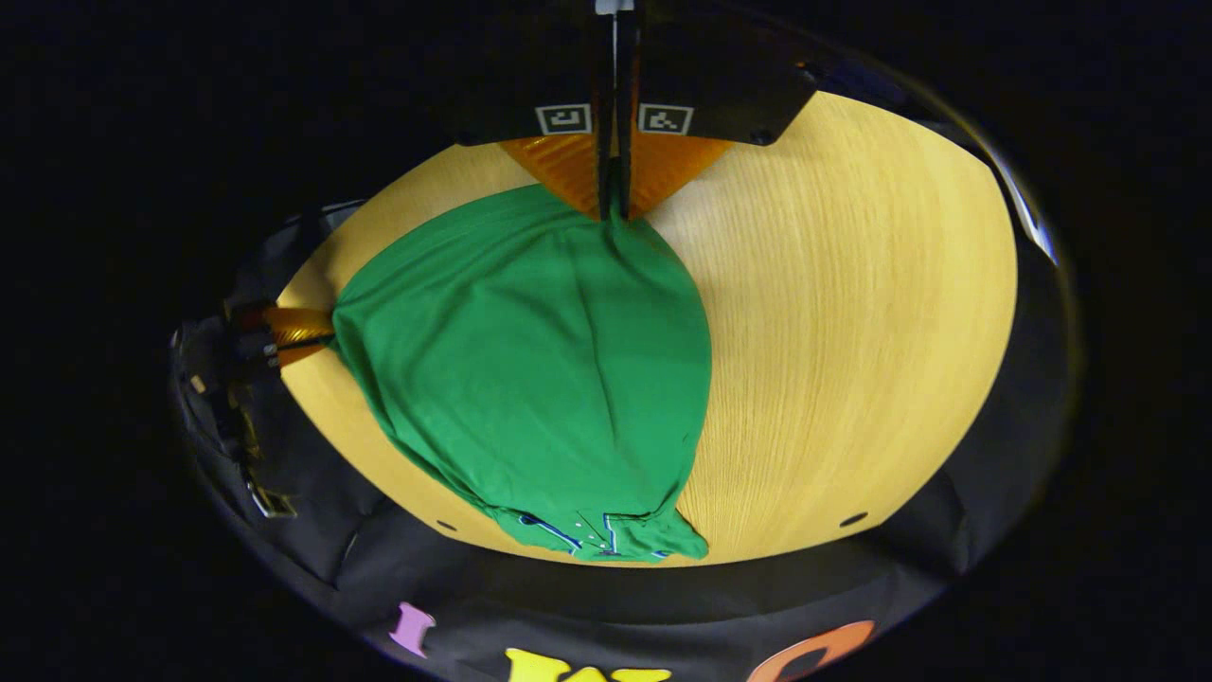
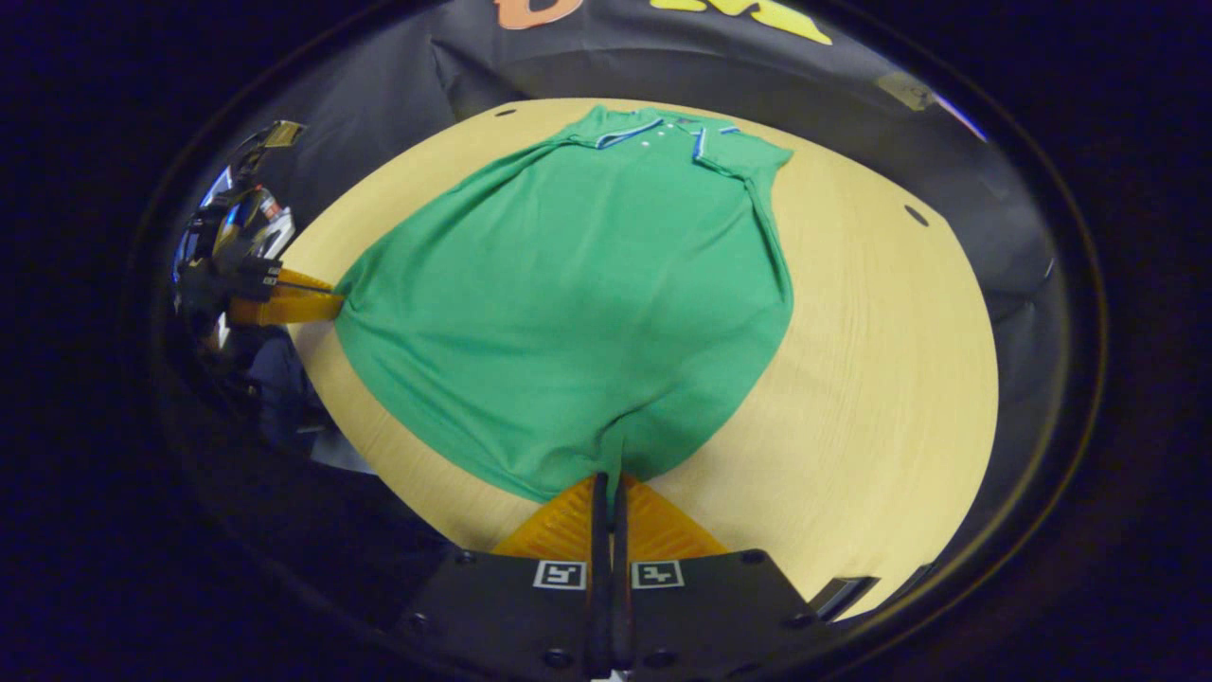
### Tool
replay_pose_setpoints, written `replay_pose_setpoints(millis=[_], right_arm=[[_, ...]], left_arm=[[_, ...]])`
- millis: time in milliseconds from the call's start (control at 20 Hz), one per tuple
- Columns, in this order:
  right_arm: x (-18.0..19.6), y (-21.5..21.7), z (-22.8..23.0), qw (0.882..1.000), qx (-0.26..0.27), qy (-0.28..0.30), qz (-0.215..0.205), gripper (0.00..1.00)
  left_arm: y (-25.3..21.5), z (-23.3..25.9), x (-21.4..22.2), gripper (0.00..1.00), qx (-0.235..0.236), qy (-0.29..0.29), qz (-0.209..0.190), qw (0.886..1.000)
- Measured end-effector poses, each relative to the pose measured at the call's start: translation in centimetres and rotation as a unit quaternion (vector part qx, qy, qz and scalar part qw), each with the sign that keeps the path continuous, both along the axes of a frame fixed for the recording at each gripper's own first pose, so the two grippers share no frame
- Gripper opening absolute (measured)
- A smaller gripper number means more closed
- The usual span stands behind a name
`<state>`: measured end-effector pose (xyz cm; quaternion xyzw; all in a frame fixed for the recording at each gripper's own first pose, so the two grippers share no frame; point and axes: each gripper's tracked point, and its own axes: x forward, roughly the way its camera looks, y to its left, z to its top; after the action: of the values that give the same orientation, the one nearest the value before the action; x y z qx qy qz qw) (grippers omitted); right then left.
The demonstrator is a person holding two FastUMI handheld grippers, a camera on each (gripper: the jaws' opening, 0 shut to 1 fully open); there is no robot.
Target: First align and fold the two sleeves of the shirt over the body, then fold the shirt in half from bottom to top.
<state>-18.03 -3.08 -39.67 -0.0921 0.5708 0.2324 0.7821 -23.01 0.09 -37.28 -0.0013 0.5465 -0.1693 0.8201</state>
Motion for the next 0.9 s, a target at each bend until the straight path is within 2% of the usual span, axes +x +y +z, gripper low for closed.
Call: replay_pose_setpoints(millis=[50,250,450,700,750,900], right_arm=[[0.0,-0.1,0.3,1.000,0.009,0.004,-0.011,0.05],[1.0,-0.5,2.1,0.998,0.045,0.007,-0.053,0.02],[2.5,-0.2,4.4,0.994,0.075,-0.007,-0.073,0.02],[6.3,0.5,8.1,0.985,0.130,-0.038,-0.108,0.00],[7.3,0.5,8.6,0.983,0.138,-0.042,-0.116,0.05],[9.8,0.5,9.9,0.978,0.153,-0.056,-0.132,0.02]], left_arm=[[-0.1,0.5,0.0,0.04,-0.009,0.001,0.000,1.000],[0.0,2.5,0.3,0.04,-0.017,-0.013,-0.012,1.000],[-0.6,4.5,1.7,0.04,-0.025,-0.027,-0.031,0.999],[-0.8,8.0,6.7,0.04,-0.040,-0.086,-0.022,0.995],[-1.0,8.5,7.7,0.04,-0.046,-0.094,-0.017,0.994],[-1.2,10.2,11.0,0.04,-0.051,-0.115,-0.024,0.992]])
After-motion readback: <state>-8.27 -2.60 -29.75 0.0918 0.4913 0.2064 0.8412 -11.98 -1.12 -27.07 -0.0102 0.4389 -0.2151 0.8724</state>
